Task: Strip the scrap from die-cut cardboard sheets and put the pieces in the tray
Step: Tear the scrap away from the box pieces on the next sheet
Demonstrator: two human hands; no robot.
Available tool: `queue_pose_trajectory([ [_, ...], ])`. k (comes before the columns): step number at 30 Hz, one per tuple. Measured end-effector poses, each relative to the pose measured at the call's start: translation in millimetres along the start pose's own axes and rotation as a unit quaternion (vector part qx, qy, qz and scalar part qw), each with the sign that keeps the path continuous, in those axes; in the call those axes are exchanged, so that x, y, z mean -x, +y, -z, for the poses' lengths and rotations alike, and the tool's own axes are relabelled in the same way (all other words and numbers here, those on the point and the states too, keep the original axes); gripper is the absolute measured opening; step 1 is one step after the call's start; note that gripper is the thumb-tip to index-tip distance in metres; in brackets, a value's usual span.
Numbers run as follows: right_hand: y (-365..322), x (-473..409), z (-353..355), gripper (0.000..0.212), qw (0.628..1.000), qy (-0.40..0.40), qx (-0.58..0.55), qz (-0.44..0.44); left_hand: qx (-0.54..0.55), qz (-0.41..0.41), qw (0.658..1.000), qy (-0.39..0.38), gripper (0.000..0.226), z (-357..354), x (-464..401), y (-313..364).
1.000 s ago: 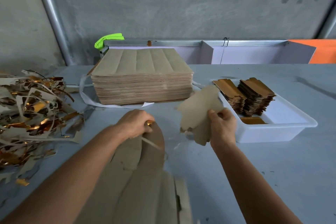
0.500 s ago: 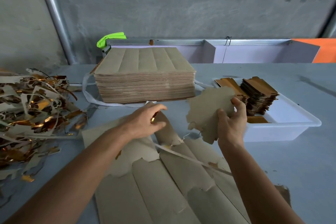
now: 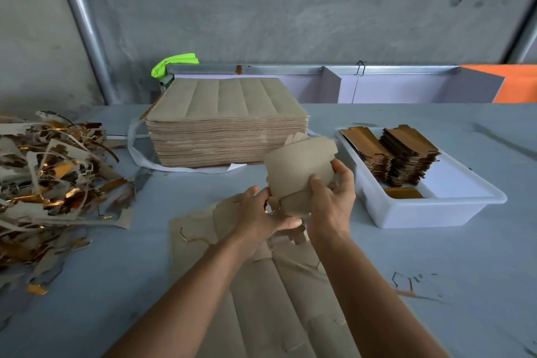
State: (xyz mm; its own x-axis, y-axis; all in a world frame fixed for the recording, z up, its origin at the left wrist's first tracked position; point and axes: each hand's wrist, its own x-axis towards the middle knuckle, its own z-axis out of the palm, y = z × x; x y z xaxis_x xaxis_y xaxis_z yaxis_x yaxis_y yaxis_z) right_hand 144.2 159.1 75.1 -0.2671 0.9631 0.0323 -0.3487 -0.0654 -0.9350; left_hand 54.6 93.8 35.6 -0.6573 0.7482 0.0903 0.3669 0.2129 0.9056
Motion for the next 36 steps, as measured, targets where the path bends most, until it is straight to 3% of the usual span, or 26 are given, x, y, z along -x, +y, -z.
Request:
queue_pose_trajectory([
  [2, -0.3, -0.8, 0.0, 0.037, 1.0, -0.015, -0.006, -0.013, 0.109, 0.037, 0.993, 0.015, 0.053, -5.1, 2.4, -3.8],
  [4, -1.3, -1.4, -0.1, 0.04, 0.999, -0.021, -0.015, -0.031, 0.119, 0.088, 0.988, 0.051, 0.049, -8.7, -1.8, -8.7],
  [6, -1.8, -2.1, 0.2, 0.043, 0.999, -0.025, -0.011, -0.035, 0.049, 0.072, 0.992, 0.088, 0.042, -9.6, -5.1, -10.1],
  [9, -4.0, -4.6, 0.1, 0.049, 0.998, -0.031, 0.045, -0.009, -0.126, -0.038, 0.985, 0.112, 0.047, -9.6, -8.0, -8.3],
  [12, -12.9, -14.3, 6.9, 0.058, 0.991, -0.011, 0.098, 0.091, -0.23, -0.097, 0.965, 0.082, 0.018, -0.9, -7.3, -7.6],
  [13, -18.3, -17.8, 11.1, 0.061, 0.983, -0.005, 0.126, 0.132, -0.238, -0.097, 0.964, 0.071, 0.009, 4.3, -8.7, -8.5],
  [16, -30.4, -27.4, 26.8, 0.071, 0.941, -0.027, 0.239, 0.237, -0.211, -0.086, 0.97, 0.082, 0.024, 19.8, -13.0, -7.6],
  [18, -33.8, -28.2, 30.7, 0.075, 0.897, -0.092, 0.331, 0.279, -0.192, -0.089, 0.973, 0.093, 0.033, 25.1, -14.9, -0.8],
  [20, -31.7, -23.6, 26.2, 0.074, 0.86, -0.188, 0.39, 0.268, -0.168, -0.106, 0.976, 0.083, 0.039, 24.3, -15.7, 7.2],
  [22, -22.1, -16.8, 17.9, 0.069, 0.851, -0.242, 0.398, 0.243, -0.154, -0.107, 0.98, 0.063, 0.032, 19.5, -12.8, 13.5],
  [25, -11.6, -8.6, 5.7, 0.058, 0.92, -0.208, 0.294, 0.157, -0.144, -0.076, 0.985, 0.062, 0.054, 11.8, -8.9, 15.1],
  [27, -10.7, -6.3, 3.6, 0.045, 0.952, -0.189, 0.221, 0.099, -0.092, -0.056, 0.991, 0.077, 0.053, 13.5, -7.7, 15.4],
  [29, -11.6, -5.0, 3.7, 0.035, 0.96, -0.18, 0.2, 0.077, -0.063, -0.038, 0.995, 0.071, 0.047, 18.0, -8.6, 14.9],
  [36, -0.3, 6.6, -10.4, 0.03, 0.984, -0.144, 0.102, -0.017, -0.021, -0.023, 0.998, 0.054, 0.053, 15.0, -8.4, 12.7],
])
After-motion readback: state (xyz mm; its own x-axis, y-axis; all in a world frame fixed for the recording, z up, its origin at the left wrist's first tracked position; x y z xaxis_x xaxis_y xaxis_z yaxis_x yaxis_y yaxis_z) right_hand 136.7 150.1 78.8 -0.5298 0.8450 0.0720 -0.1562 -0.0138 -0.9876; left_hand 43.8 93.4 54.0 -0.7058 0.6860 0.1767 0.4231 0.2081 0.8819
